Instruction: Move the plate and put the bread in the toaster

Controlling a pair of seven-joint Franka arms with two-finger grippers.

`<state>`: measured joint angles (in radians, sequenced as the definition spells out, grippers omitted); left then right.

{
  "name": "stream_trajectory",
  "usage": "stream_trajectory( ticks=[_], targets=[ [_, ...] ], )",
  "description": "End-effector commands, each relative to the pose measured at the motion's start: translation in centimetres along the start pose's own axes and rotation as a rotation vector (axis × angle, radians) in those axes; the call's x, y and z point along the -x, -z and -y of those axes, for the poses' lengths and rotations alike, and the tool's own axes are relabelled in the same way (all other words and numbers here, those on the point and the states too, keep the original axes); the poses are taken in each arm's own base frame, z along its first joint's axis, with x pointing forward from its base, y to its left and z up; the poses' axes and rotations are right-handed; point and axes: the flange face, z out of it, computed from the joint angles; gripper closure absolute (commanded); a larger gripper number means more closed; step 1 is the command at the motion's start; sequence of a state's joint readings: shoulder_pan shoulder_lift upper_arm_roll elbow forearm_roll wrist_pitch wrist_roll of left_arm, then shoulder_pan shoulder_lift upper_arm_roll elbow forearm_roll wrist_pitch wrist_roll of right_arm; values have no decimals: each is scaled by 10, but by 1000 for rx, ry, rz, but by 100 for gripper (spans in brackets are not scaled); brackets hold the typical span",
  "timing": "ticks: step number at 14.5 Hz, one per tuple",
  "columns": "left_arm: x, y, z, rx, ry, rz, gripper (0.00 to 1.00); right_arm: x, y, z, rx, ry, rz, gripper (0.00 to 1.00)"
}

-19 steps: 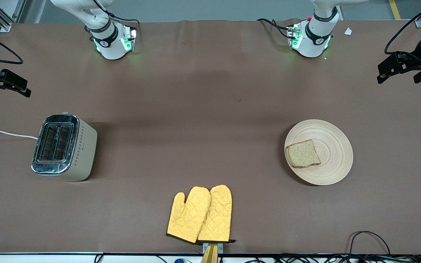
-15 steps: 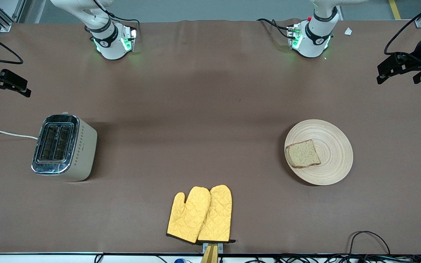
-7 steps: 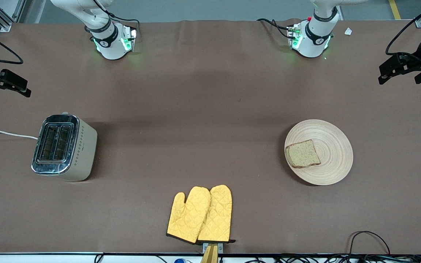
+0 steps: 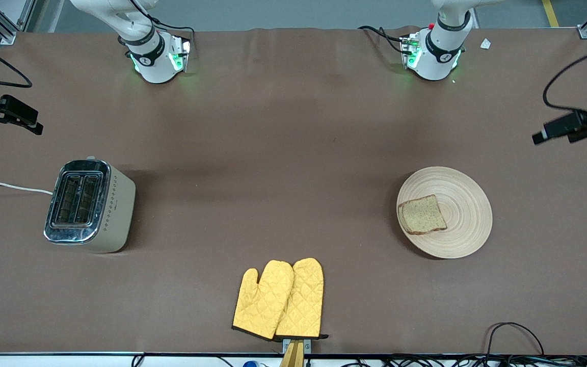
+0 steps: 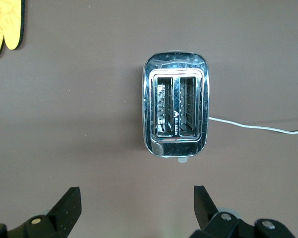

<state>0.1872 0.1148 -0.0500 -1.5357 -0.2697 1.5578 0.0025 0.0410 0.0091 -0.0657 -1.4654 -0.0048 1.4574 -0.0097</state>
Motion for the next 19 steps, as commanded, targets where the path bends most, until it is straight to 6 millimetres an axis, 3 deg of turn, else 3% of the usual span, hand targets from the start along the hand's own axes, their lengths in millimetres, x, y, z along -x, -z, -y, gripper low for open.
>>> stream_trajectory(
  ticks=[1,6,11,14,16,19],
  targets=[
    [-41,-35,20,29,-17,-28,0,9,21,-6,-10,-17,-9,0],
    [-94,-120,131,199,-50,-41,0,20,22,-1,-9,-4,53,0],
    [-120,-210,209,384,-266,-76,0,23,28,5,-9,1,44,0],
    [-120,-246,242,422,-351,-81,3,23,28,14,-5,17,40,0],
    [-118,-269,259,439,-394,-77,10,23,22,11,-6,17,53,0],
    [-119,-297,263,483,-444,-83,17,30,17,4,-13,-2,47,0]
  ],
)
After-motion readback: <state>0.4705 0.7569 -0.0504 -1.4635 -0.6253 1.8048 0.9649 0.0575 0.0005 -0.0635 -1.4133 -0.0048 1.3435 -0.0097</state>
